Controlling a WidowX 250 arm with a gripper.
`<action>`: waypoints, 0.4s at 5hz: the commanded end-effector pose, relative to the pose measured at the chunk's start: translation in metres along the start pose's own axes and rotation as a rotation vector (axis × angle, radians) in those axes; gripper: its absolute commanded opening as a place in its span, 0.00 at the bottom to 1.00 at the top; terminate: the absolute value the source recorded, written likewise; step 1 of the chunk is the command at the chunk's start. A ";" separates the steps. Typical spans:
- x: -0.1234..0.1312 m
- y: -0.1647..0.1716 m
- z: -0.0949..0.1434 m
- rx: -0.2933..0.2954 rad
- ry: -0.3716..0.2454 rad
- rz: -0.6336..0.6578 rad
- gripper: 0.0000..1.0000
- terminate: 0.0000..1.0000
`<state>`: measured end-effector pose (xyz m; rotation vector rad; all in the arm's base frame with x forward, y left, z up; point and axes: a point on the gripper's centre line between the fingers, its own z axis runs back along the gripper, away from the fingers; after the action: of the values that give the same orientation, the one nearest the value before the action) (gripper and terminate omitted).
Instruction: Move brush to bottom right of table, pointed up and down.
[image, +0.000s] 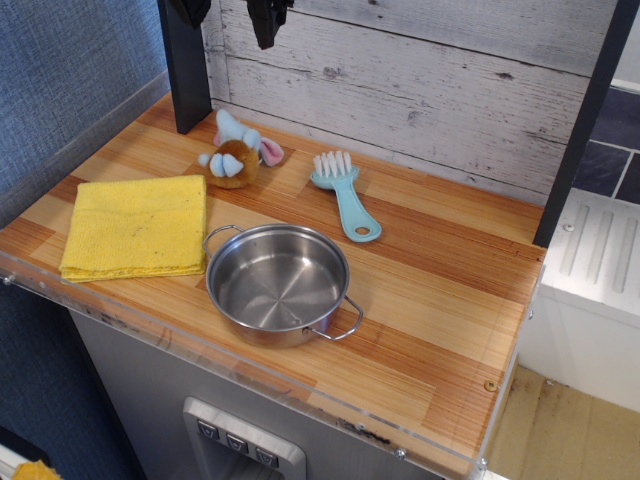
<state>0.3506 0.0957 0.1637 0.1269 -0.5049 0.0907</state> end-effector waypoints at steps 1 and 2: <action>0.000 0.000 0.000 0.000 0.000 0.000 1.00 0.00; -0.010 -0.023 -0.010 -0.015 -0.006 0.045 1.00 0.00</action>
<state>0.3468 0.0700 0.1305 0.0920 -0.4644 0.1341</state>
